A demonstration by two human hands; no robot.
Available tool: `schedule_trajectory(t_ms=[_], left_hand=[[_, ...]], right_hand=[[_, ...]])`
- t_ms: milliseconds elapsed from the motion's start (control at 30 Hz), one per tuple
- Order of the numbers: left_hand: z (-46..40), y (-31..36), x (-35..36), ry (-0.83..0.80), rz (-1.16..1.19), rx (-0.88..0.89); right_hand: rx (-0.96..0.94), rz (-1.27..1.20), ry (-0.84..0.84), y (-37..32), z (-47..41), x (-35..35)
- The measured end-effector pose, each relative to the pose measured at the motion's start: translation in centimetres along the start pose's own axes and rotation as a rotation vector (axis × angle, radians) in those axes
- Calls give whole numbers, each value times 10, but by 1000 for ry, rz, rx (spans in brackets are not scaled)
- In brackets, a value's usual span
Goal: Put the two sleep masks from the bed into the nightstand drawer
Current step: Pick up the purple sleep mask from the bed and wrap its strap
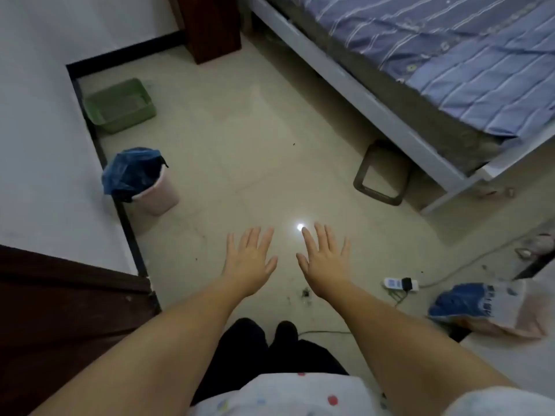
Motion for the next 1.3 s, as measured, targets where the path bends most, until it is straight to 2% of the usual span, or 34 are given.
schedule_trajectory(t_ms=[133,367,733,1000,1300], left_hand=[[-18,-12,-7,12,38,-51],[-123,-56,-77,73,110,-72],[-346,-170,-260,109,65,-33],[-522,-195,-367,131,21,25],[-737,-220,-504,156,54,-50]], right_hand=[[45,22,-47,13,-22,-2],[67,-41,-38,5,-133,-70],[154,-117,39,-25,-355,-255],[176,-115,111,4,-522,-367],[155,-80,119,41,-747,-525]])
Point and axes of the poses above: each hand's wrist, its own z-axis away from the middle knuckle, its own x-axis out of the palm, y = z × x, the point moved 5 cm from there along -z, towards the middle knuckle, and after that the axes turned 12 degrees about -y, right-handed, at the moved point
